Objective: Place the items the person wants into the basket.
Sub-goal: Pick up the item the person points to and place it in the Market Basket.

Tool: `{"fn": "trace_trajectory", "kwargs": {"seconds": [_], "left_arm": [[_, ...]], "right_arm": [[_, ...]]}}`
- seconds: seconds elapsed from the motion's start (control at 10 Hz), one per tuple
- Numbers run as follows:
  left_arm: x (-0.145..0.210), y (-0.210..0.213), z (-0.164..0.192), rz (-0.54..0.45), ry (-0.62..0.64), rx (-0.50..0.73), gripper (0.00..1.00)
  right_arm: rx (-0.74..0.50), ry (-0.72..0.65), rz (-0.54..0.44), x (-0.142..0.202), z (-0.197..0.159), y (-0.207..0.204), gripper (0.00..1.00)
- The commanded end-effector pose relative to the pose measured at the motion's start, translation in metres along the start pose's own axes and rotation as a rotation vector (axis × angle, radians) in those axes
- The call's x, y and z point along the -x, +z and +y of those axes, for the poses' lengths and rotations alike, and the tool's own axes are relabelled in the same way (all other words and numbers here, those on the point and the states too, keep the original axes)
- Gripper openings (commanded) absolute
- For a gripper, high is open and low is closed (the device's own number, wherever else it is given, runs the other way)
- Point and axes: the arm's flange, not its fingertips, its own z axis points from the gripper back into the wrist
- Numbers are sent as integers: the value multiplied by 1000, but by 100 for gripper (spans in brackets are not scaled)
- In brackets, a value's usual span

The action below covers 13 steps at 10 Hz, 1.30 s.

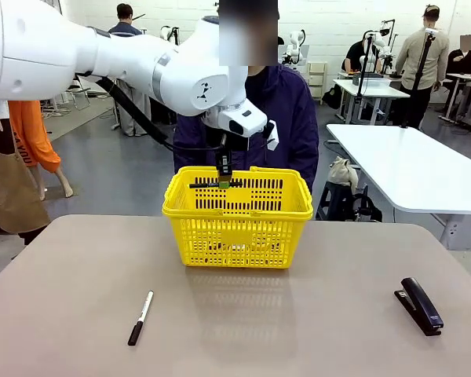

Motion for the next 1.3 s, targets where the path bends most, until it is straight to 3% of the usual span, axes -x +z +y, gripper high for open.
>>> {"fn": "trace_trajectory", "kwargs": {"seconds": [0.0, 1.2], "left_arm": [[5, 2, 4, -37, -13, -14, 11], [1, -3, 4, -14, 5, -8, 11]], "right_arm": [[-10, 10, -8, 1, -1, 1, 100], [-10, 10, -8, 1, -1, 1, 100]]}}
